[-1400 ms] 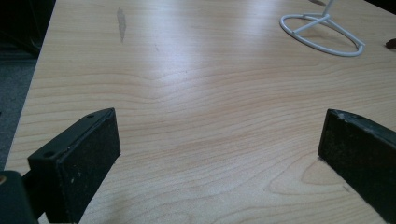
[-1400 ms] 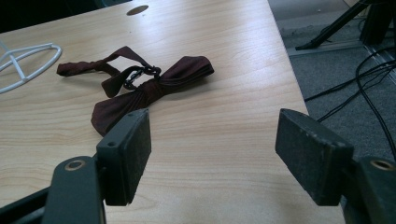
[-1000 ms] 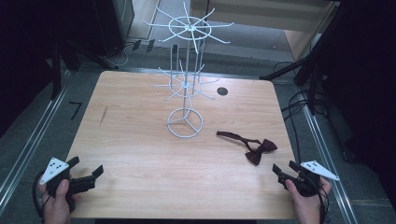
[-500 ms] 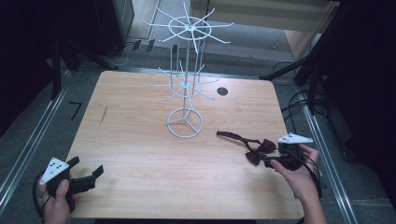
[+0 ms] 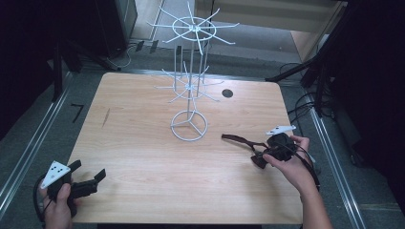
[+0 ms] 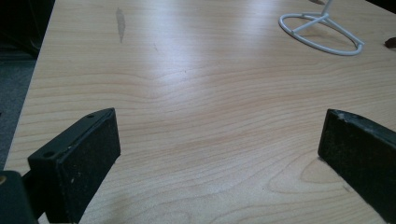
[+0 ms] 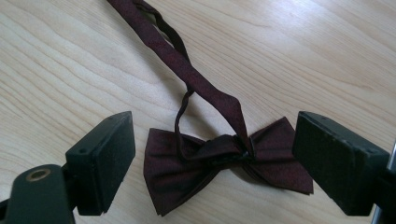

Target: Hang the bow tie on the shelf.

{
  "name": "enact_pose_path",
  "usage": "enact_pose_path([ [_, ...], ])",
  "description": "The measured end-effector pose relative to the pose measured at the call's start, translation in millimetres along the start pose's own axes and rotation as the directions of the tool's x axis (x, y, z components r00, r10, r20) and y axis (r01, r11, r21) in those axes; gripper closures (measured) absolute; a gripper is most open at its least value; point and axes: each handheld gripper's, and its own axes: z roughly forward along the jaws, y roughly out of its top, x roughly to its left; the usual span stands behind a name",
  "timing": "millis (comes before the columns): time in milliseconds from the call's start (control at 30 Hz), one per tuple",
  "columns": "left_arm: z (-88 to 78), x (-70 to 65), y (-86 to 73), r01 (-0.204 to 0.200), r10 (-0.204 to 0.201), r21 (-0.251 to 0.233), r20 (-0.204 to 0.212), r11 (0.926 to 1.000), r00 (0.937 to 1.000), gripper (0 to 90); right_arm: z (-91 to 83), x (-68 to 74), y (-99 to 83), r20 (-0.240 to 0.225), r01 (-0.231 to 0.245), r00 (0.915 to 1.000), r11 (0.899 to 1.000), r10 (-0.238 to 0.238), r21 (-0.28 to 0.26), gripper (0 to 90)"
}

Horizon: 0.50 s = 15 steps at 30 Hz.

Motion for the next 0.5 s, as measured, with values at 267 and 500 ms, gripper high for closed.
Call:
enact_pose_path([
  [267,0.1,-0.3,-0.1,-0.002,0.002,-0.003,-0.005,1.0,1.0,0.0,16.4,4.9,23.1,-0.017,0.046,0.9989,0.996,-0.045,0.074,19.0],
  [500,-0.1,0.2,0.0,-0.002,0.002,0.001,-0.002,1.0,1.0,0.0,28.1,4.4,37.0,-0.023,0.051,0.9986,0.99,-0.049,0.133,21.6],
])
